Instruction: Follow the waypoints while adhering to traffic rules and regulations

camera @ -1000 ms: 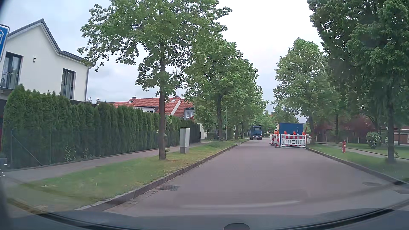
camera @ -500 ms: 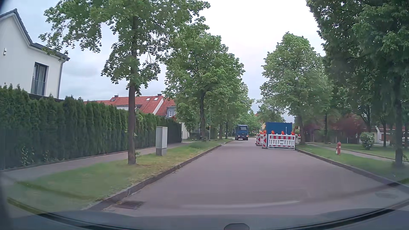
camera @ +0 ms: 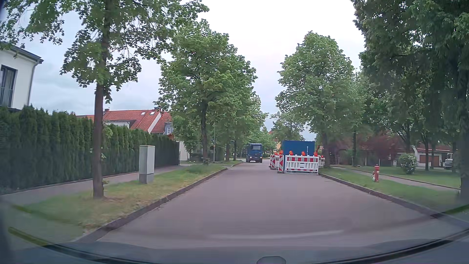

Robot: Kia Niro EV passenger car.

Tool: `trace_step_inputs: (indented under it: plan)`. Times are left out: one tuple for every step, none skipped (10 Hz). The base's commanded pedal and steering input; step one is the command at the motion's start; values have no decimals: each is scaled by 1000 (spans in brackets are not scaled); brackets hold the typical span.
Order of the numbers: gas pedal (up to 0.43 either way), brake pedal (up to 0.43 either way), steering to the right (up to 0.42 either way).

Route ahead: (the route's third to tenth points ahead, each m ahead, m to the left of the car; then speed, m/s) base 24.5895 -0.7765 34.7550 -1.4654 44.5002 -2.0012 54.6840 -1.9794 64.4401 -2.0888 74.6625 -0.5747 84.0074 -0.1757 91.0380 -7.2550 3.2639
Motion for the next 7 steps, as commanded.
trace_step_inputs:
  plan:
    - [59,0,259]
    - [47,0,259]
    - [47,0,258]
    - [39,0,253]
    - [20,0,242]
    - [20,0,236]
    - [28,0,232]
